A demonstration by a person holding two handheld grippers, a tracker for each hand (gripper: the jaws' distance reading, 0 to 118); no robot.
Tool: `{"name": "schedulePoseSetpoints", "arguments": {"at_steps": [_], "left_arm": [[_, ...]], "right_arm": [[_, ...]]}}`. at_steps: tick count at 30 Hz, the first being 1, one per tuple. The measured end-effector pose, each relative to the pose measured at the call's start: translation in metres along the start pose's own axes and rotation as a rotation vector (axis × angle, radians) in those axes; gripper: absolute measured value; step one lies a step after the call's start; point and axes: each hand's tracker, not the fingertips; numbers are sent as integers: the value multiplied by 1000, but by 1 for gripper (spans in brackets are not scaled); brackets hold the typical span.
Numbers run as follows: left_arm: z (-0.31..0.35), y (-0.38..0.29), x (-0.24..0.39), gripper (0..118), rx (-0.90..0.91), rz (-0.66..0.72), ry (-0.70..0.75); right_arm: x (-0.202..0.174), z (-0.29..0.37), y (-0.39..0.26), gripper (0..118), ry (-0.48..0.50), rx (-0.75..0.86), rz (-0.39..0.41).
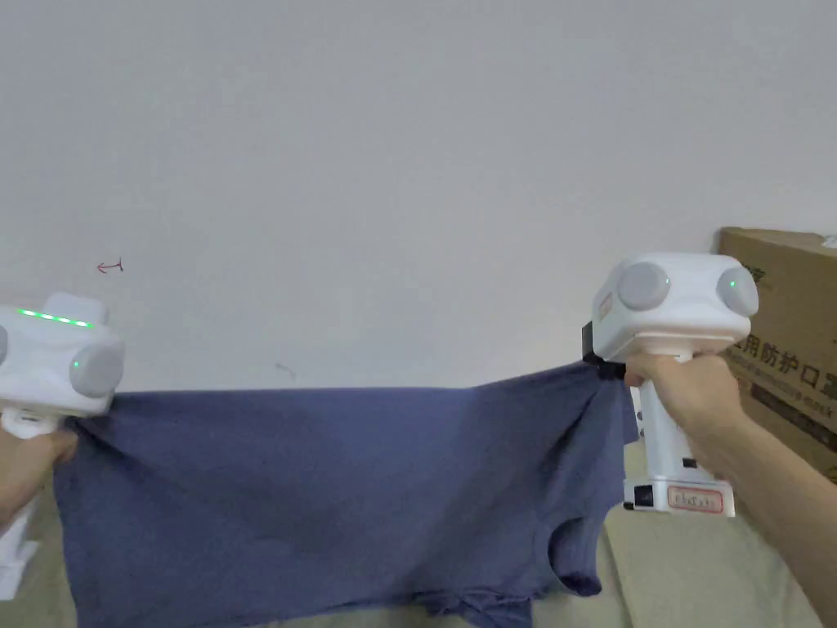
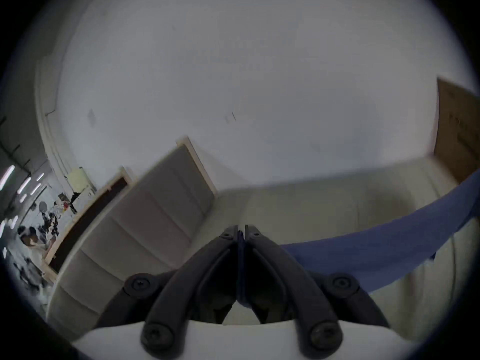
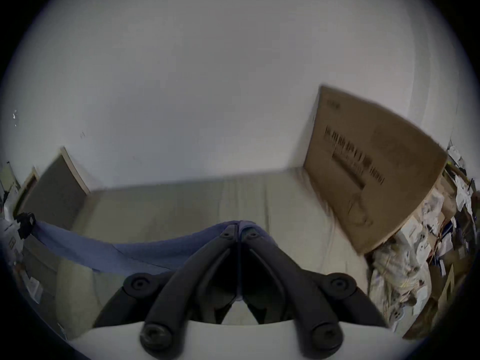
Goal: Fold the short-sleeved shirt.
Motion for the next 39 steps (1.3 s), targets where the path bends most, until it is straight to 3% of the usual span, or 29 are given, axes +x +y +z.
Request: {"name": "schedulePoseSetpoints", "arguments": {"at_steps": [7, 9, 12, 14, 17, 21, 23, 27, 31, 35, 39], "left_arm": [[-67, -121, 59, 2, -293, -11, -75], [-76, -153, 66, 2, -349, -34, -81], [-69, -191, 71, 2, -384, -60, -92], [-55, -212, 67, 2, -397, -55, -98], [-31, -239, 55, 2, -425, -47, -134], [13, -267, 30, 2, -405, -59, -207], [42, -285, 19, 2, -384, -70, -211], [100, -328, -10, 2, -379, -107, -211], [148, -377, -43, 2, -404, -30, -230], [183, -410, -67, 2, -422, -18, -220], [205, -429, -81, 2, -427, 16, -217]], "right_arm": [[6, -121, -117, 4, -4, -286, -12], [11, -131, -147, 3, 35, -336, -60], [15, -137, -183, 3, 9, -372, -18], [24, -134, -203, 3, 23, -405, -34], [35, -113, -228, 3, 53, -417, -69], [50, -60, -259, 3, 79, -385, -51], [61, -28, -279, 3, 123, -359, -123], [72, 39, -336, 3, 119, -375, -94], [79, 99, -398, 3, 130, -398, -99], [81, 140, -447, 3, 129, -432, -74], [81, 160, -476, 3, 149, -463, -101]]}}
